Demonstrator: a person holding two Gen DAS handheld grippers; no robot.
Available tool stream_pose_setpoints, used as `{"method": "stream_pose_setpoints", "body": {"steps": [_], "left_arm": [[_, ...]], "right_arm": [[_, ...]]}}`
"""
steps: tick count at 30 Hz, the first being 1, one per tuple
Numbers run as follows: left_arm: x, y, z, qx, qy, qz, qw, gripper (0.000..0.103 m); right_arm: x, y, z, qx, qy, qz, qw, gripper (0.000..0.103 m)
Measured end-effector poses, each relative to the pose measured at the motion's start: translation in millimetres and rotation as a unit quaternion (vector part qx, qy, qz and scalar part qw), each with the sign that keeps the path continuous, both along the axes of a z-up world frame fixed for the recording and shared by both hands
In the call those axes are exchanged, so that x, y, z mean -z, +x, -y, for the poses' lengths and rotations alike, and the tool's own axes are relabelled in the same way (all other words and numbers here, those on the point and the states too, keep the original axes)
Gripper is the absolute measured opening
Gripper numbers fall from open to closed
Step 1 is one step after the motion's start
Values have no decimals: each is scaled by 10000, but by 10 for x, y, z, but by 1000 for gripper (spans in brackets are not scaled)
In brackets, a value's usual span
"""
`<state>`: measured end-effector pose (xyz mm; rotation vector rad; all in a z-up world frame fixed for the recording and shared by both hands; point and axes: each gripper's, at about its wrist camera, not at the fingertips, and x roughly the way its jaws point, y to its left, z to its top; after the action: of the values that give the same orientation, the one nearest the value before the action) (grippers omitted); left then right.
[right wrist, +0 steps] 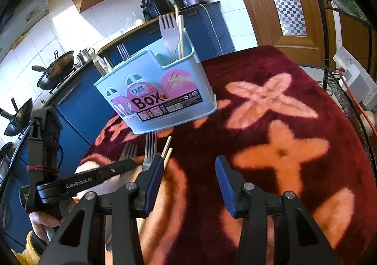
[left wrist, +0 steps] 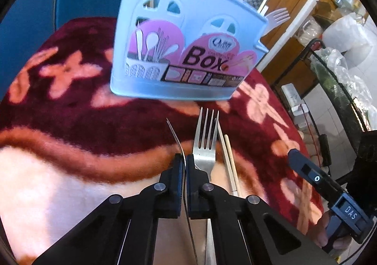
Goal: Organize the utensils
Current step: 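Grasp a thin silver knife with the left tool while the right tool grasps a silver fork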
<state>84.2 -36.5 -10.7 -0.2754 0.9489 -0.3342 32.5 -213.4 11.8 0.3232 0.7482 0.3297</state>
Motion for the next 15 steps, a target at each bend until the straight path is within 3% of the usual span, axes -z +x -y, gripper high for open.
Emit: {"method": "stream_pose_setpoints", "body": {"steps": [7,15], "left_arm": [[-235,-114,-147,-135,60,453,9989,2],[-359,-189,-404,-410,241,696,9964,2]], "right_arm": [[-39,95,-223,-312,-91,-56,9995,49],[-95,331,-584,-821,-422,14,9957,49]]}}
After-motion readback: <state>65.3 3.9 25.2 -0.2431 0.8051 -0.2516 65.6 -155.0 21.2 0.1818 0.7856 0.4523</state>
